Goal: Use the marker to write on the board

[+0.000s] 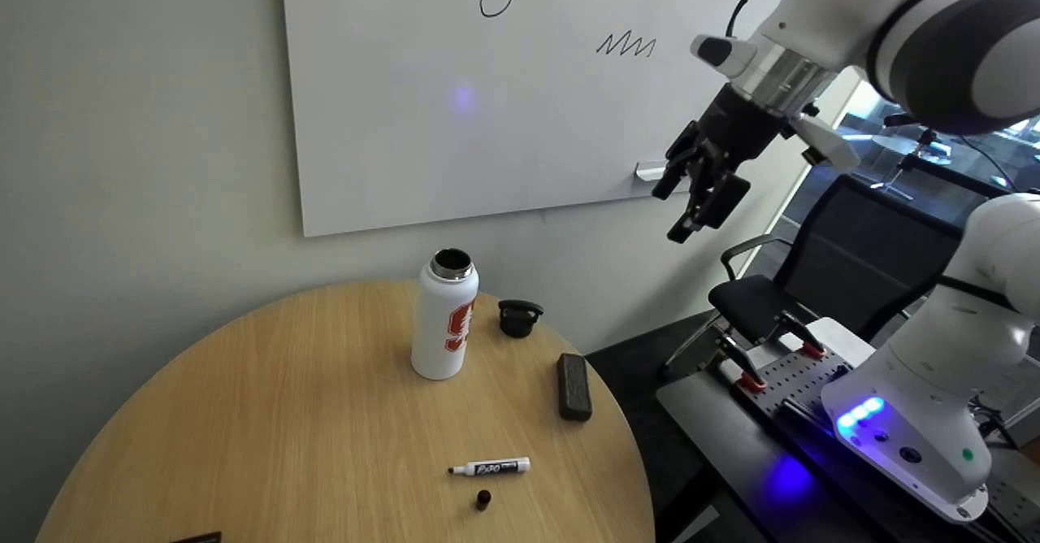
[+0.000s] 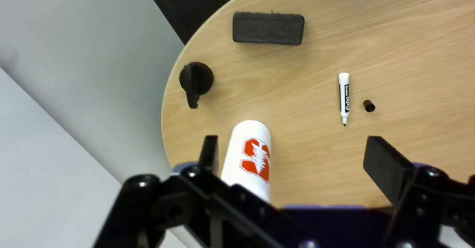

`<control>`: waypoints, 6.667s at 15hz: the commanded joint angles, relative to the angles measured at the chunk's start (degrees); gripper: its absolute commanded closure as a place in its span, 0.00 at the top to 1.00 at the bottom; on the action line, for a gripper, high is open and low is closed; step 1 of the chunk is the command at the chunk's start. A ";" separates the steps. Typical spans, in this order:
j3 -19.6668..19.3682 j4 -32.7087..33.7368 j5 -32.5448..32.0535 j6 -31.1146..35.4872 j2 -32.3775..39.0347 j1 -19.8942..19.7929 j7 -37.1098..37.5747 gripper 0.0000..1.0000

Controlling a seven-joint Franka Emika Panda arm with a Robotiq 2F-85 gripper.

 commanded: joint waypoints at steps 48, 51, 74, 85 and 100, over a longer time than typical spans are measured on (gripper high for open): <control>-9.99 19.51 -16.71 50.48 69.58 17.38 -0.70 1.00; -11.35 19.84 -16.67 50.44 69.89 18.97 -0.18 1.00; -18.41 16.15 -14.52 50.08 63.98 27.56 3.98 0.05; -66.55 1.06 -6.09 47.40 48.75 71.86 15.23 0.05; -99.84 2.94 2.12 42.58 55.71 95.13 22.59 0.05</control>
